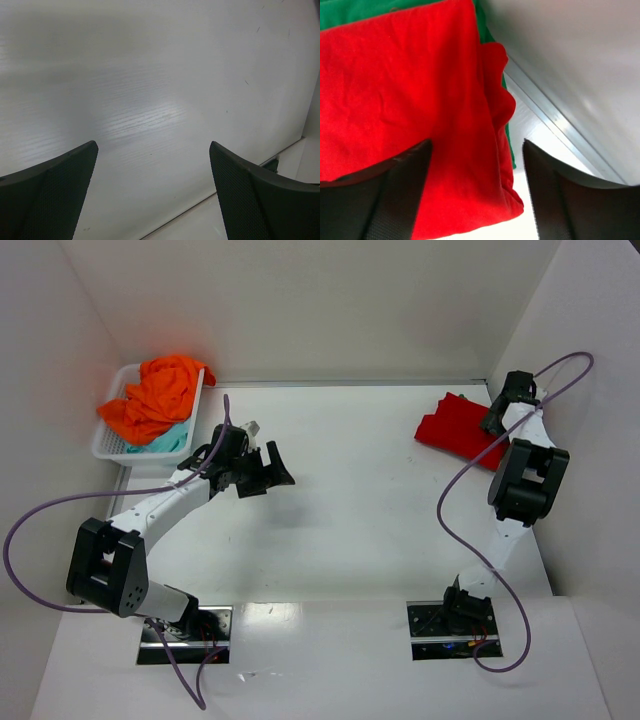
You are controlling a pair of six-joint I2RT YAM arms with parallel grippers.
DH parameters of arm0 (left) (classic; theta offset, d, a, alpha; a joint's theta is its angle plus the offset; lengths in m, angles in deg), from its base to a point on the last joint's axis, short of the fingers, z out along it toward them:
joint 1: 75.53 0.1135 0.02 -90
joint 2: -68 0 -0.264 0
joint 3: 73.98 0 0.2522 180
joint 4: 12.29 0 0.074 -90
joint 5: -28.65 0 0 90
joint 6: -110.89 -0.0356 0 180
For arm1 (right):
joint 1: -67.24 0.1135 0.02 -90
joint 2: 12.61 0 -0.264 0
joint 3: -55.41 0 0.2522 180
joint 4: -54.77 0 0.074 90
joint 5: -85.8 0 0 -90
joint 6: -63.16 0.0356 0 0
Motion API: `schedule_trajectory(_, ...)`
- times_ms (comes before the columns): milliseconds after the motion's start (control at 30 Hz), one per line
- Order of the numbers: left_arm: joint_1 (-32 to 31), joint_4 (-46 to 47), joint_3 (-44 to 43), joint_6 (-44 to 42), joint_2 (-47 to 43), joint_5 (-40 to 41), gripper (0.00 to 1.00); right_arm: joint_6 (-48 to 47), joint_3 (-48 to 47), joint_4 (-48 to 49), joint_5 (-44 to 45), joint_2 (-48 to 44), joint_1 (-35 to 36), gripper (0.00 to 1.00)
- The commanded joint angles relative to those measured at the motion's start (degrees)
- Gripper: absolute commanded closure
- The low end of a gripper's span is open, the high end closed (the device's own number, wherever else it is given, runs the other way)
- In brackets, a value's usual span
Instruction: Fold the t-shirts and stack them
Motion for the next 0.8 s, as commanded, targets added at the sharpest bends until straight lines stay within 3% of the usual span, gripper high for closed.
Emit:
schedule_trajectory(0,0.3,1.6,-1.4,-0.2,-0.1,-1.2,0.0,0.9,0.1,1.6,-0.4,-7.5,-1.0,0.17)
schedule_trajectory(67,0.3,1.6,-0.9,0.3,-0.6,-1.2,0.0,0.9,0.1,2.1,-0.4,-10.1,-1.0,0.1)
schedule_trajectory(233,0.3,1.6,-0.3,0.3,-2.0,-1.7,0.0,0.4,-1.5,3.4,-1.8,-11.3,0.1,0.12)
schedule_trajectory(267,0.3,1.6,-0.3,0.3,-2.0,-1.7,0.0,0.4,-2.4,3.4,-2.6,-11.3,0.1,0.17)
schedule_trajectory(400,0.3,1.6,0.2,0.8,-3.2,-1.2,0.0,-0.3,-4.0,6.3,-4.6,-10.0,1.1,0.88)
schedule_trajectory(467,0.3,1.6,0.2,0.8,-3.2,-0.7,0.0,-0.3,-4.7,6.9,-4.6,-8.2,1.1,0.95)
schedule_trajectory(600,0.9,1.0,-0.5,0.3,-2.6,-0.1,0.0,-1.0,-5.9,6.9,-3.0,-2.5,3.0,0.98)
schedule_trajectory(767,1.4,0.0,-2.5,-0.3,-1.3,0.4,0.0,-1.5,-8.3,6.9,10.0,6.0,5.3,1.0)
